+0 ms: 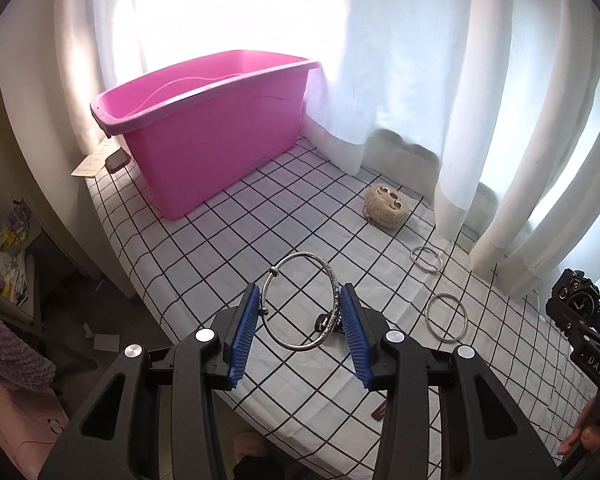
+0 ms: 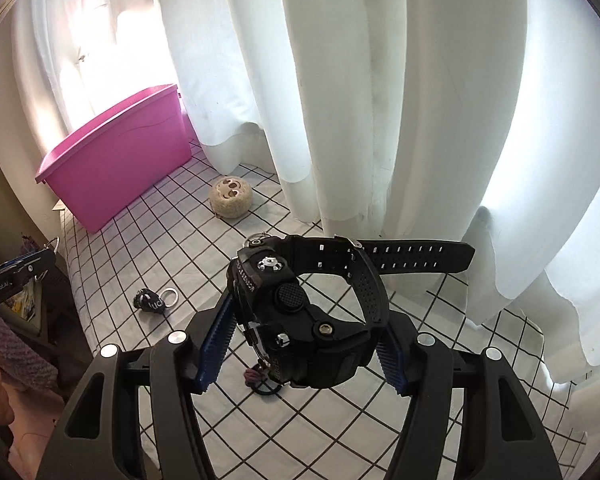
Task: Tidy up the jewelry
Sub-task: 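Carry watch and bangle over the pink tub and open both tools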
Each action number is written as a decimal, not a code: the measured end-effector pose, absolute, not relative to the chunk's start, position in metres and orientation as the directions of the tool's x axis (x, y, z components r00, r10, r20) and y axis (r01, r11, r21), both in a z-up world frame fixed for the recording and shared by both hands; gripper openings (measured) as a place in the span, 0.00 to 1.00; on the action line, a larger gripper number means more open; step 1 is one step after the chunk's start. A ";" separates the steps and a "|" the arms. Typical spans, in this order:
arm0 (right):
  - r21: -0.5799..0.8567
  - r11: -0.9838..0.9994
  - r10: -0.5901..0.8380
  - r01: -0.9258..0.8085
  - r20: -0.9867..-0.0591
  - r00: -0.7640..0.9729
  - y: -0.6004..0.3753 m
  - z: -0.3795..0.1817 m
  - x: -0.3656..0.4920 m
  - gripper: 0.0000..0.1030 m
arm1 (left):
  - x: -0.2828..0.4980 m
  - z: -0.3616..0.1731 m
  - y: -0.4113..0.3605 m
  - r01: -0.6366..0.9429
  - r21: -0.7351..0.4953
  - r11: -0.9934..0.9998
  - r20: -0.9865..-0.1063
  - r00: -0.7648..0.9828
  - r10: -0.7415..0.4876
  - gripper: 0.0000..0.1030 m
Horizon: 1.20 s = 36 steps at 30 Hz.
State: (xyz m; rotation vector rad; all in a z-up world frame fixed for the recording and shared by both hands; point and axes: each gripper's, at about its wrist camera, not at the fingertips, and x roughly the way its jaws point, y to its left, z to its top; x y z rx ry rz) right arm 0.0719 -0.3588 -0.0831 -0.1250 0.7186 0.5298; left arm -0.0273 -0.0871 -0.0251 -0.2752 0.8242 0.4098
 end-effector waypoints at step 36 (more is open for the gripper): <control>0.052 0.636 0.603 -0.770 -0.657 0.453 0.102 0.044 0.224 0.59 | 0.132 0.024 0.267 -0.522 -0.108 0.846 -0.803 0.548 0.235 0.40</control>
